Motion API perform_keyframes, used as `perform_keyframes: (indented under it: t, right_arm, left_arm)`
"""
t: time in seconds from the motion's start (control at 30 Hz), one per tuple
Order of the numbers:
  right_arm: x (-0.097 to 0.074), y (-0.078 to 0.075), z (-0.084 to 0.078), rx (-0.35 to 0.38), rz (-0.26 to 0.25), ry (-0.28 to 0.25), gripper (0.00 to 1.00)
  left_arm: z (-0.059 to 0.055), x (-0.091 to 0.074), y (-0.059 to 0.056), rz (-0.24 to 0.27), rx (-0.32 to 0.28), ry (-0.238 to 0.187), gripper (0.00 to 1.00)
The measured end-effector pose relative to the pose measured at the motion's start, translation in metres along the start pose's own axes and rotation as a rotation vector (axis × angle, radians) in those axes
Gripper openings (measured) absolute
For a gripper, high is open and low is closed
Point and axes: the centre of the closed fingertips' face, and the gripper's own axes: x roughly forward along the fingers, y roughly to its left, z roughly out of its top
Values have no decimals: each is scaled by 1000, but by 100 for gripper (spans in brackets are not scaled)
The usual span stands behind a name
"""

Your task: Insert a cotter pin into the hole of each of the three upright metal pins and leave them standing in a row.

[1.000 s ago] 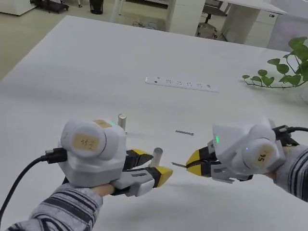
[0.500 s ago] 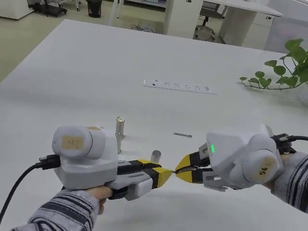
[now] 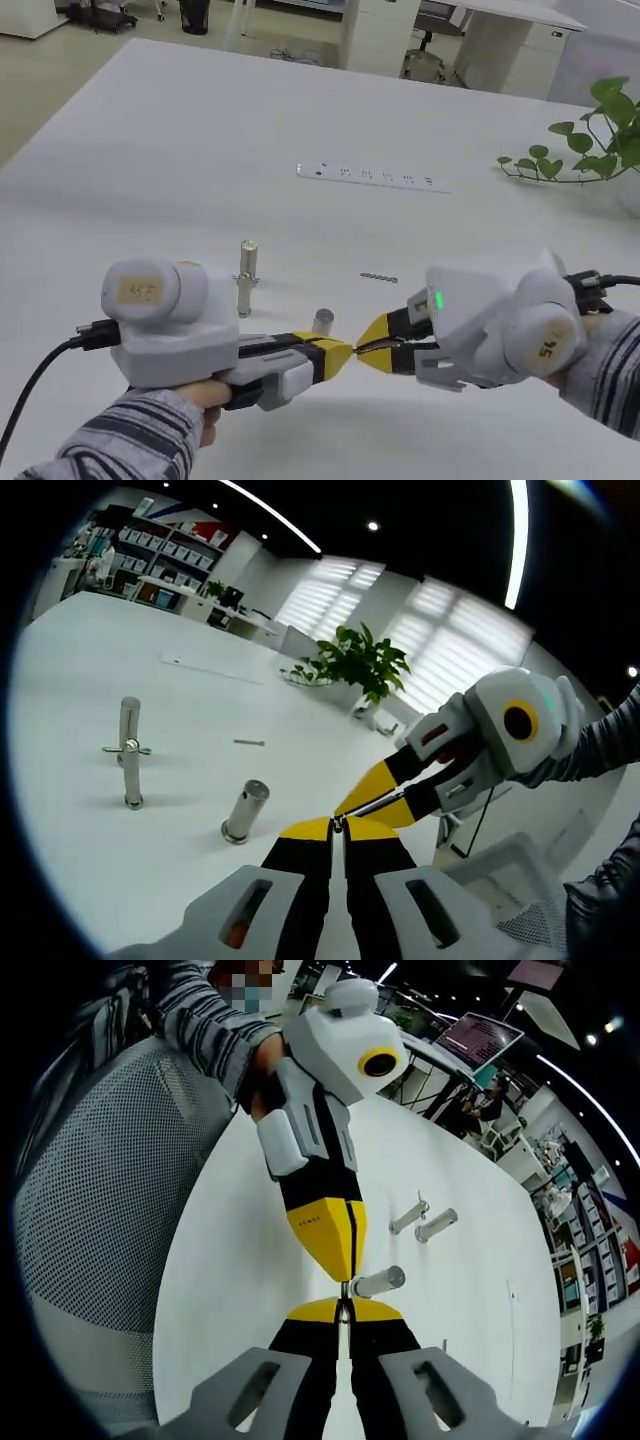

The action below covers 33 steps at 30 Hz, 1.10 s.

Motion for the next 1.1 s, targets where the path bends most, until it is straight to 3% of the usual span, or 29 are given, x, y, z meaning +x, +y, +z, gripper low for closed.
perform_keyframes:
  t: [0.1,0.4,0.6,0.87,1.1]
  right_arm:
    - [1,2,-1,36,10,-1,0]
    - [1,8,-10,43,47,26,0]
    - [0,11,-14,118,75,8,1]
    - [-1,15,-11,223,116,-36,0]
    - [-4,13,-11,212,104,-29,0]
  left_arm:
    - [-2,0,-2,-9,17,6,0]
    - [-5,2,-8,-22,137,33,0]
    - [-4,1,-13,-45,193,44,0]
    - [-4,0,-18,-78,222,51,0]
    - [-5,-1,-16,-76,232,65,0]
